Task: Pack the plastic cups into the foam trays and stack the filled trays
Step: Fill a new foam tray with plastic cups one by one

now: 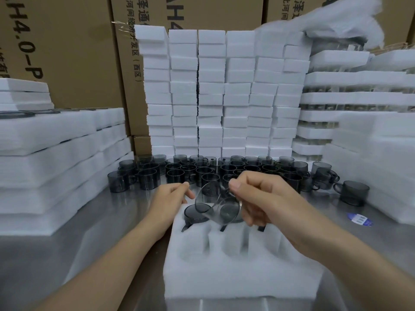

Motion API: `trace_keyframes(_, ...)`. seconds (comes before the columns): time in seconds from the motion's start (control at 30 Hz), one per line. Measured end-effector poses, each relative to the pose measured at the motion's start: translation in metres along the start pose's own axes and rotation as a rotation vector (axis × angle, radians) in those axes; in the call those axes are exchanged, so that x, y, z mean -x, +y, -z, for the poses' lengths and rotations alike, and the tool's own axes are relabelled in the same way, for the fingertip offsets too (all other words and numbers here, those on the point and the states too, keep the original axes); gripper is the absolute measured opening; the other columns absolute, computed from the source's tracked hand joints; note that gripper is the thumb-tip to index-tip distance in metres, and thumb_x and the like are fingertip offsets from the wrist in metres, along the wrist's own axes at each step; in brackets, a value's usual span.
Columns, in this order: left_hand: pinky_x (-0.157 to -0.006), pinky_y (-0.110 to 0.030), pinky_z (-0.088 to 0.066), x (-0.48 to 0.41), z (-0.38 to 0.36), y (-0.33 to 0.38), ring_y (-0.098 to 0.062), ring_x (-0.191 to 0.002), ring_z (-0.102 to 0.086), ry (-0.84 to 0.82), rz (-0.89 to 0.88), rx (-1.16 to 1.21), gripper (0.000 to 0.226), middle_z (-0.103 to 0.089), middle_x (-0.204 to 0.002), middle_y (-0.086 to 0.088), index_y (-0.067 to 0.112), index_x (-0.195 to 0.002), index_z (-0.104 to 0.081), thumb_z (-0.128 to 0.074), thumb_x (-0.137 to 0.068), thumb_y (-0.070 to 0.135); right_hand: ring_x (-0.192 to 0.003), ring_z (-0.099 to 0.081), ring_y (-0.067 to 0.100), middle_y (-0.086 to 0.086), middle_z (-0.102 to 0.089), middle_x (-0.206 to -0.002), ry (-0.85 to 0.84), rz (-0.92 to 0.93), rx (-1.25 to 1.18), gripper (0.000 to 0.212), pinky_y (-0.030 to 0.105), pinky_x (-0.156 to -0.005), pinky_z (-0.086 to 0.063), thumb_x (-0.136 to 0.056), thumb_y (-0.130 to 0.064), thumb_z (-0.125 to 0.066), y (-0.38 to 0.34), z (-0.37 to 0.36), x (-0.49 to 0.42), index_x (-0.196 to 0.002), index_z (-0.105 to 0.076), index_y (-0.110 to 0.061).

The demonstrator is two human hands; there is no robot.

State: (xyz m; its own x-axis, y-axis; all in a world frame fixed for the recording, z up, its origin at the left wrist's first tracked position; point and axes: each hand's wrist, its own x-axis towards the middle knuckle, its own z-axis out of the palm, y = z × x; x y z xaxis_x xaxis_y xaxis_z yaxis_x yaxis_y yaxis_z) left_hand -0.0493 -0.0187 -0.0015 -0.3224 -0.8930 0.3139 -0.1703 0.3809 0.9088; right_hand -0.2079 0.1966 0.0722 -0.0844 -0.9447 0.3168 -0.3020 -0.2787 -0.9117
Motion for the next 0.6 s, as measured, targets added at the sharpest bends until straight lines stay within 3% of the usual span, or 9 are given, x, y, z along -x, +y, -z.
trace_keyframes(0.1,-0.081,-0.037,-0.045,0.001,0.000,0.000,-0.020,-0.072,-0.059,-0.044,-0.026,0.095,0.049,-0.063,-0.062,-0.002,0.014,-0.063,-0.077,-0.060,-0.109,0.021,-0.058,-0.056,0.018,-0.002,-0.058,-0.062,-0.071,0.064,0.061,0.030,0.019,-0.054,-0.039,-0.103,-0.045,-0.064,-0.002,-0.012,0.004,-0.077,-0.064,-0.029)
trace_keyframes(0.27,-0.070,-0.032,-0.042,0.000,0.000,0.002,-0.006,-0.058,-0.056,-0.027,-0.033,-0.008,0.044,-0.058,-0.054,0.008,0.011,-0.072,-0.078,-0.059,-0.108,0.025,-0.056,-0.061,0.017,0.000,-0.065,-0.071,-0.204,-0.013,0.066,0.027,0.017,-0.054,-0.039,-0.107,-0.038,-0.062,0.002,-0.025,0.008,-0.083,-0.067,-0.026)
trace_keyframes(0.43,-0.071,-0.032,-0.043,0.001,0.000,0.002,-0.011,-0.061,-0.054,-0.015,-0.011,-0.020,0.046,-0.057,-0.057,0.004,0.017,-0.069,-0.079,-0.059,-0.108,0.031,-0.056,-0.058,0.016,-0.001,-0.064,-0.066,-0.141,-0.056,0.147,0.021,0.016,-0.053,-0.040,-0.107,-0.032,-0.062,0.007,-0.027,0.007,-0.091,-0.068,-0.020)
trace_keyframes(0.6,-0.071,-0.033,-0.043,0.001,0.000,0.002,-0.014,-0.066,-0.057,-0.011,-0.001,-0.021,0.045,-0.059,-0.058,0.005,0.018,-0.070,-0.079,-0.059,-0.108,0.033,-0.055,-0.062,0.017,0.001,-0.070,-0.074,-0.097,-0.041,0.154,0.005,0.023,-0.051,-0.042,-0.105,-0.036,-0.063,0.009,-0.032,0.006,-0.103,-0.067,-0.033)
